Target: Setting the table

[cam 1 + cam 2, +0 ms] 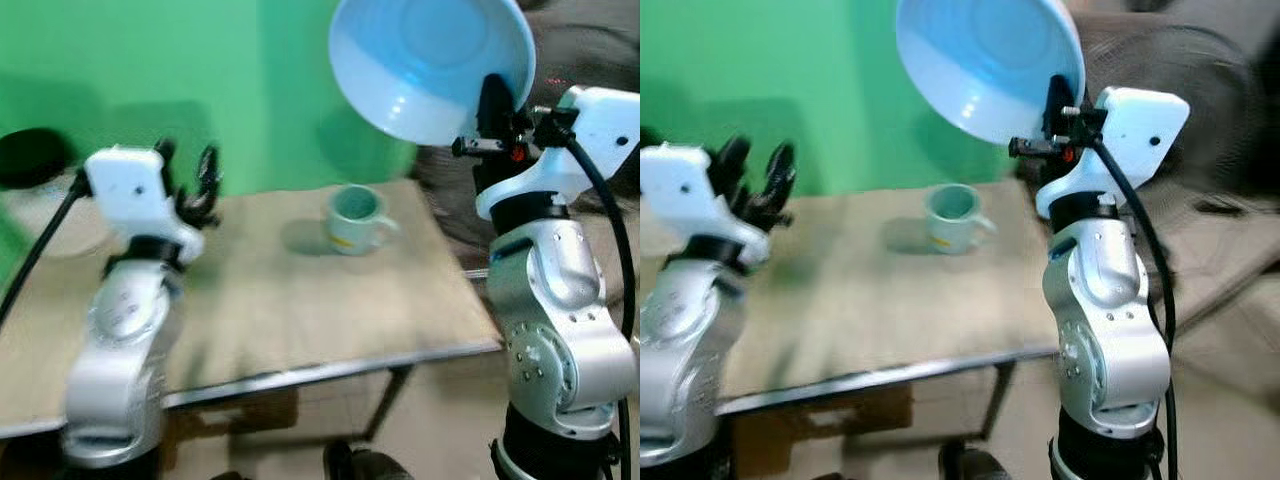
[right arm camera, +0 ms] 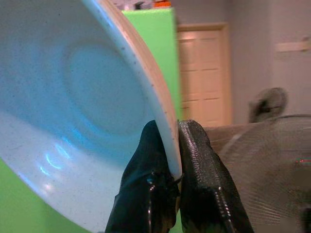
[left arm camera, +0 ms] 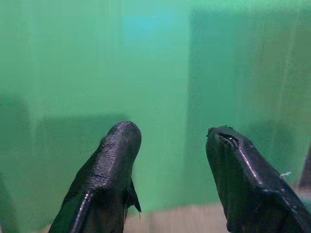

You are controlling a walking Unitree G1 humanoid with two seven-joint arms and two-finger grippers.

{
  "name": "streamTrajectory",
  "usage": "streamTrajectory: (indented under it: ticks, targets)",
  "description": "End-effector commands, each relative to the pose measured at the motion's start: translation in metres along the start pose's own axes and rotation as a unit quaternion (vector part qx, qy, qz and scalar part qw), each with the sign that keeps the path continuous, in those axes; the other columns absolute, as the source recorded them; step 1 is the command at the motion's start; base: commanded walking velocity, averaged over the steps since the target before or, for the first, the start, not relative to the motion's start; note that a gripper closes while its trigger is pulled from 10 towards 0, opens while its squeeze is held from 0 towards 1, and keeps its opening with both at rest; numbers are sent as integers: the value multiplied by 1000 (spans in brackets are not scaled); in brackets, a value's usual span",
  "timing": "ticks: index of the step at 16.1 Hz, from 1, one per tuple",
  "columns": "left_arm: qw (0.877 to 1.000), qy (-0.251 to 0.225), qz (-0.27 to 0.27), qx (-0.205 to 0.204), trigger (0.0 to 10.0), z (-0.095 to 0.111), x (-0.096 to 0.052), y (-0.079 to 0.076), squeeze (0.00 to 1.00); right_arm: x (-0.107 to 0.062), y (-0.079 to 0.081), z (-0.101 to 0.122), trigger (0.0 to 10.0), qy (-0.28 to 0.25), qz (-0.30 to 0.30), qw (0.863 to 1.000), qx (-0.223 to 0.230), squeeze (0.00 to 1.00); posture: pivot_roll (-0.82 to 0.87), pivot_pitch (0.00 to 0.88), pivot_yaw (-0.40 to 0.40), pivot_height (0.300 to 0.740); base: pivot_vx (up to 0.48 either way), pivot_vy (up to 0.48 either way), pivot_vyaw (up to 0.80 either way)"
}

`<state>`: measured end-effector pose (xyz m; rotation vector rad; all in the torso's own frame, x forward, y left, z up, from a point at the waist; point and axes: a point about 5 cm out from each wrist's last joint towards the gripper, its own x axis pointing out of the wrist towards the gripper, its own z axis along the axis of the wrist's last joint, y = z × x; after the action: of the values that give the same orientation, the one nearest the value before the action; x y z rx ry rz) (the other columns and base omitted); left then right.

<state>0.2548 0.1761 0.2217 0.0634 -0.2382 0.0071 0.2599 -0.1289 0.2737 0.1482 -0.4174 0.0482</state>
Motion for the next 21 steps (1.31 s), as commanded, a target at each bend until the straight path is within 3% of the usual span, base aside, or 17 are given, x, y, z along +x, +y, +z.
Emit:
streamTrajectory:
  ticks: [1,4,9,12,15,18,20,21]
  targets:
    - [1000,-9,3,13,10000,5,-2,4,0,-2,-2,5,10000,-17,-10,1000,1,0,20,0,19,740,0,0,-800]
    - [999,-9,-9,31,10000,9,-5,8,0,-12,-4,-5,10000,2,-5,1000,-5,0,27,0,29,740,0,0,-800]
    - [999,18,-28,30,10000,-2,-14,-7,0,-16,-4,-13,10000,39,57,998,9,0,33,0,4,740,0,0,-800]
    - [997,37,-42,58,10000,-14,-17,-15,0,-17,-23,-24,10000,73,14,997,-2,0,29,0,-5,740,0,0,-800]
    - [994,71,-67,51,10000,-27,-21,-23,0,-24,-38,-29,10000,96,-11,995,-21,0,21,0,1,740,0,0,-800]
    - [991,89,-78,58,10000,-39,-23,-31,0,-44,-57,-60,10000,210,-67,975,-37,0,4,0,-4,740,0,0,-800]
    - [992,88,-69,53,10000,-43,-23,-31,0,-61,-68,-88,10000,307,-94,946,-52,0,-1,0,4,740,0,0,-800]
    - [993,79,-72,45,10000,-44,-22,-31,0,-64,-70,-91,10000,320,-100,941,-52,0,-7,0,3,740,0,0,-800]
